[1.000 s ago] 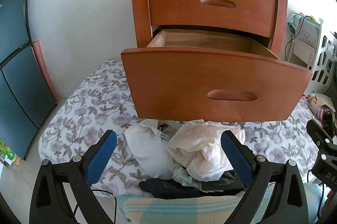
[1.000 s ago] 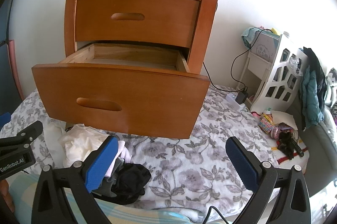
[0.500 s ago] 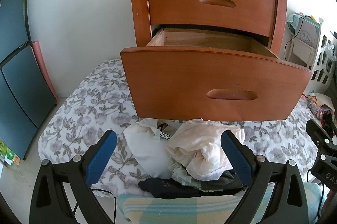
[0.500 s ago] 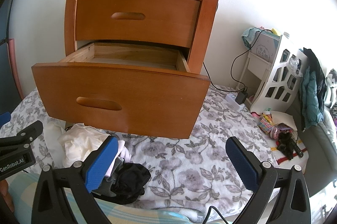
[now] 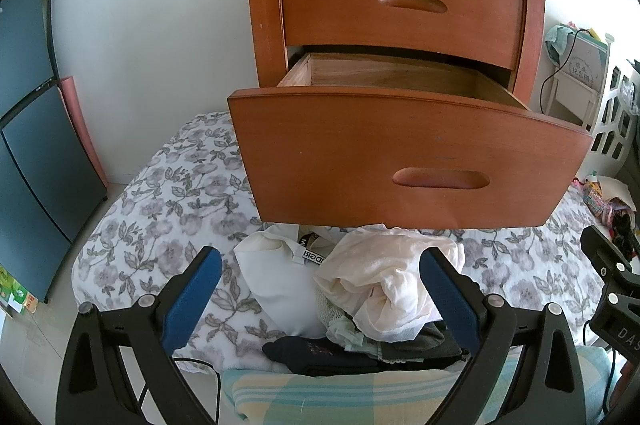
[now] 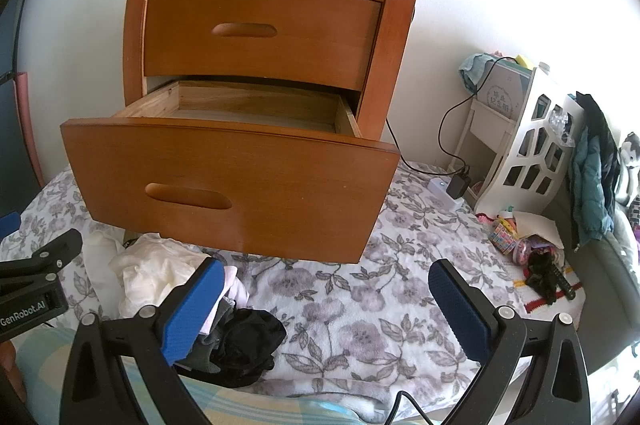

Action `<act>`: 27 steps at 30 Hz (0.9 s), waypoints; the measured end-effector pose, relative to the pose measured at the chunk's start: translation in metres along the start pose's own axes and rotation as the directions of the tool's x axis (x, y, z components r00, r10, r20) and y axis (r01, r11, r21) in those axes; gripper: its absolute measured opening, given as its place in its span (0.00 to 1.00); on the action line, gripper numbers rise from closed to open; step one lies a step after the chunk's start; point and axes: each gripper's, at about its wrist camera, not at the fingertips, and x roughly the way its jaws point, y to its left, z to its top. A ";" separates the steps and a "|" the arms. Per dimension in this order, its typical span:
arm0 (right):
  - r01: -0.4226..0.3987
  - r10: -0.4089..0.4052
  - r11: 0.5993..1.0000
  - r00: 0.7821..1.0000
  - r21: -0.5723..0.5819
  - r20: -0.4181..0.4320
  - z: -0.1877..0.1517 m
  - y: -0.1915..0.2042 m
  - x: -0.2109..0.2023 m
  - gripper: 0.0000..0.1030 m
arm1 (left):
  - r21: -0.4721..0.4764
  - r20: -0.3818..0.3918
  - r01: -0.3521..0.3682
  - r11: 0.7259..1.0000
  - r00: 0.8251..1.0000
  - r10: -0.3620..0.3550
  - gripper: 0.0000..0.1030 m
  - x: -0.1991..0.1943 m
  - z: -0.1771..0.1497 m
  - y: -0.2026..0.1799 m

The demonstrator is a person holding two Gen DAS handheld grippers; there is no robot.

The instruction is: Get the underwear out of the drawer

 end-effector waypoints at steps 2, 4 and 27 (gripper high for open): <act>0.000 0.000 1.000 1.000 0.000 -0.001 0.000 0.000 0.000 1.00 | 0.000 0.000 0.000 1.000 1.000 0.000 0.96 0.000 0.000 0.000; 0.000 0.000 1.000 1.000 0.000 0.000 0.000 0.000 0.000 1.00 | 0.000 -0.001 -0.001 1.000 1.000 0.001 0.96 0.000 0.000 0.000; 0.002 -0.002 1.000 1.000 -0.003 0.000 0.000 0.000 -0.001 1.00 | 0.001 -0.002 0.001 1.000 1.000 -0.001 0.96 0.000 0.000 -0.001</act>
